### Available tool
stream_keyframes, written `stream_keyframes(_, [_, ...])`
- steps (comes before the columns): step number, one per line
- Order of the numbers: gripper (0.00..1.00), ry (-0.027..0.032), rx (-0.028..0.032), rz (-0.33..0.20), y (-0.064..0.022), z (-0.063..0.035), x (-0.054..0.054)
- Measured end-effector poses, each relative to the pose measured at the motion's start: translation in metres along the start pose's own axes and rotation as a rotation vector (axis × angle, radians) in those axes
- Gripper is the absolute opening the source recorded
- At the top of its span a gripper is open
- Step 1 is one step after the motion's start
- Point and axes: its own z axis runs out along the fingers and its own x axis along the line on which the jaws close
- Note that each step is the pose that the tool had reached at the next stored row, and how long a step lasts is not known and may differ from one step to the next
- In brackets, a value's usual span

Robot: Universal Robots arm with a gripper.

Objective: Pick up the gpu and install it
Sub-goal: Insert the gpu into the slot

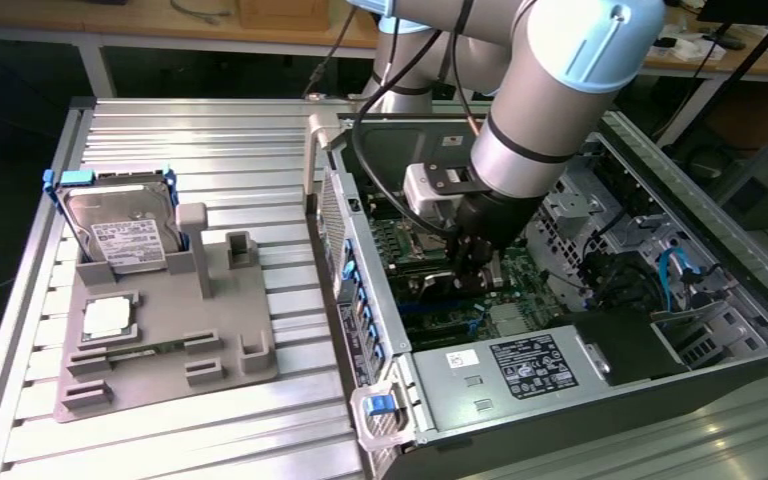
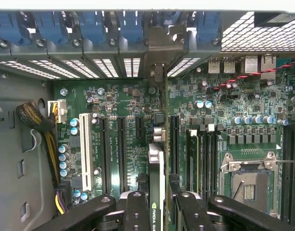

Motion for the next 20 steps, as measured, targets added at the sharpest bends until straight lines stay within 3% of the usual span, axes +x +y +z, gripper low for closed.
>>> stream_keyframes(20, [0.27,-0.0011,-0.0020,0.000,0.0008,0.0031,0.0023])
